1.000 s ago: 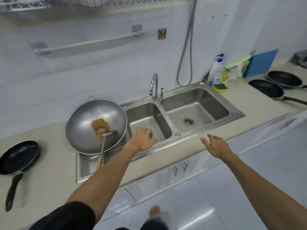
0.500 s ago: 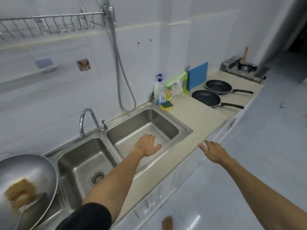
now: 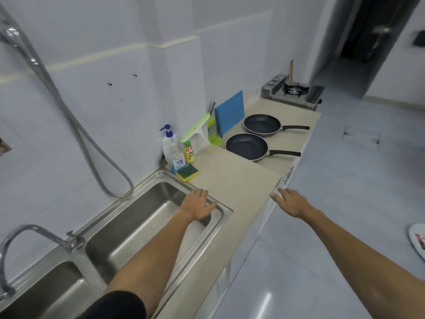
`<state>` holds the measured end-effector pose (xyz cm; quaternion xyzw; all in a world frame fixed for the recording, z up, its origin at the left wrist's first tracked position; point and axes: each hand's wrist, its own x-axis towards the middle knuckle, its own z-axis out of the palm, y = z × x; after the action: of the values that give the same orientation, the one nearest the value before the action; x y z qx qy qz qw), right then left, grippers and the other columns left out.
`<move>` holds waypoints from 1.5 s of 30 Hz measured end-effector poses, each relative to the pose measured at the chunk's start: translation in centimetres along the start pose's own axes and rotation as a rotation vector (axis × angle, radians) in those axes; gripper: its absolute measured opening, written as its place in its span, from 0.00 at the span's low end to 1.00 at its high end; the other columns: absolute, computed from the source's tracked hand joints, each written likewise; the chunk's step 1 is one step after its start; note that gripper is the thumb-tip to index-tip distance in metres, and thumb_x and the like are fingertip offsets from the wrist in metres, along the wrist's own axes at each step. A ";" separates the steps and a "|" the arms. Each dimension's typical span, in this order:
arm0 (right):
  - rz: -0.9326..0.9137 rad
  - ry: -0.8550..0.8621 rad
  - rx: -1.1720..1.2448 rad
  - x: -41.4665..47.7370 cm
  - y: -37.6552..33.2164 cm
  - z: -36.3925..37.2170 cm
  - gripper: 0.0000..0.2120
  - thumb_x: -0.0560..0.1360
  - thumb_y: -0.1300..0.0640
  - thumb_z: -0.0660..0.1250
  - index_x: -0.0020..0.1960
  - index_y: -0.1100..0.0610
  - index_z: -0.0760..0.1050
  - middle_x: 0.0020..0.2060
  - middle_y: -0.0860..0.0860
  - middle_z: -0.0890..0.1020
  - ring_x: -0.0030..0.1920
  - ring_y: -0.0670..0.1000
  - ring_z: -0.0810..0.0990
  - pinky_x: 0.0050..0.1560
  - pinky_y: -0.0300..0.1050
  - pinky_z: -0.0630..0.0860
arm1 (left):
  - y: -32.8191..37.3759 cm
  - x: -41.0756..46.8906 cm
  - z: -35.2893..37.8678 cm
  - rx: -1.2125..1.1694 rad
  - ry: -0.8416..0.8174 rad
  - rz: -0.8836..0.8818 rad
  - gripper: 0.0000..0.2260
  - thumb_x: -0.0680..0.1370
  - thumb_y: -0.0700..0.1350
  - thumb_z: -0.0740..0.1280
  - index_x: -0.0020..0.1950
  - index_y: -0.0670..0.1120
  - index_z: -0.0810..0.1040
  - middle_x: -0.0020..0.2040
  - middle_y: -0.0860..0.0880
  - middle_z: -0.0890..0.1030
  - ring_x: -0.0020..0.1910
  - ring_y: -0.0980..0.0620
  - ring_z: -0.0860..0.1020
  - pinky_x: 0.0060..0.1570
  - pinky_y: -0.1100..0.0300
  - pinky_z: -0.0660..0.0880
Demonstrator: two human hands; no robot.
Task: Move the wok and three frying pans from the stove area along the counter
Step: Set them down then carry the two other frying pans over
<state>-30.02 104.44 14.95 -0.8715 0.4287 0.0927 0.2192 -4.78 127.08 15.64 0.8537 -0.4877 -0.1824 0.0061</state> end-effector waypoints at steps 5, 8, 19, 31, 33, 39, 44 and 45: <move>0.024 -0.024 -0.006 5.8 4.4 -2.5 0.35 0.83 0.36 0.47 0.82 0.57 0.55 0.81 0.58 0.59 0.80 0.60 0.57 0.77 0.61 0.57 | 3.6 7.1 -0.1 -0.021 -0.080 0.031 0.33 0.84 0.60 0.54 0.82 0.40 0.56 0.82 0.41 0.58 0.80 0.41 0.56 0.78 0.47 0.54; 0.034 -0.060 -0.017 9.6 7.9 -4.2 0.34 0.83 0.38 0.48 0.83 0.57 0.52 0.82 0.58 0.56 0.81 0.59 0.54 0.78 0.59 0.54 | 6.6 11.8 0.1 -0.023 -0.103 0.023 0.33 0.84 0.60 0.53 0.83 0.41 0.54 0.83 0.41 0.55 0.81 0.41 0.54 0.79 0.48 0.53; -0.009 -0.129 -0.100 23.0 22.9 -13.2 0.30 0.85 0.44 0.48 0.82 0.58 0.53 0.81 0.58 0.57 0.80 0.59 0.56 0.77 0.54 0.55 | 22.3 28.7 0.4 -0.092 -0.169 -0.012 0.32 0.85 0.58 0.53 0.83 0.41 0.52 0.84 0.43 0.53 0.82 0.41 0.51 0.79 0.49 0.50; -0.019 -0.233 -0.135 36.3 31.0 -18.7 0.31 0.85 0.42 0.44 0.83 0.58 0.50 0.82 0.56 0.54 0.81 0.58 0.52 0.79 0.57 0.51 | 32.8 43.3 0.2 -0.252 -0.174 -0.072 0.31 0.85 0.58 0.53 0.83 0.41 0.54 0.83 0.43 0.55 0.82 0.41 0.51 0.79 0.47 0.50; -0.015 -0.253 -0.153 39.5 31.6 -19.3 0.33 0.84 0.40 0.43 0.83 0.57 0.47 0.83 0.56 0.51 0.82 0.58 0.49 0.79 0.57 0.48 | 33.4 46.1 0.5 -0.289 -0.148 -0.094 0.32 0.85 0.59 0.53 0.83 0.41 0.54 0.83 0.42 0.55 0.82 0.41 0.50 0.79 0.47 0.49; -0.039 -0.328 -0.183 48.5 31.9 -20.6 0.37 0.83 0.36 0.42 0.83 0.58 0.46 0.83 0.57 0.48 0.82 0.59 0.46 0.80 0.59 0.47 | 34.0 53.1 1.2 -0.381 -0.162 -0.182 0.33 0.84 0.60 0.53 0.83 0.41 0.54 0.84 0.42 0.53 0.82 0.42 0.49 0.79 0.47 0.48; -0.078 -0.361 -0.223 56.0 30.9 -22.3 0.38 0.82 0.35 0.43 0.83 0.58 0.46 0.83 0.58 0.50 0.82 0.59 0.48 0.80 0.59 0.49 | 33.4 57.4 1.6 -0.426 -0.159 -0.254 0.30 0.85 0.60 0.52 0.81 0.42 0.61 0.82 0.40 0.59 0.81 0.40 0.55 0.79 0.45 0.51; -0.092 -0.362 -0.232 57.5 30.4 -22.6 0.38 0.82 0.35 0.43 0.83 0.59 0.46 0.83 0.58 0.50 0.82 0.60 0.48 0.80 0.59 0.49 | 33.2 58.1 1.5 -0.468 -0.156 -0.281 0.30 0.85 0.60 0.53 0.81 0.42 0.61 0.81 0.40 0.59 0.80 0.40 0.55 0.79 0.44 0.52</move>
<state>-19.22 37.03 5.68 -0.8787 0.3287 0.2861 0.1947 -6.26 61.38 2.68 0.8716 -0.3084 -0.3544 0.1399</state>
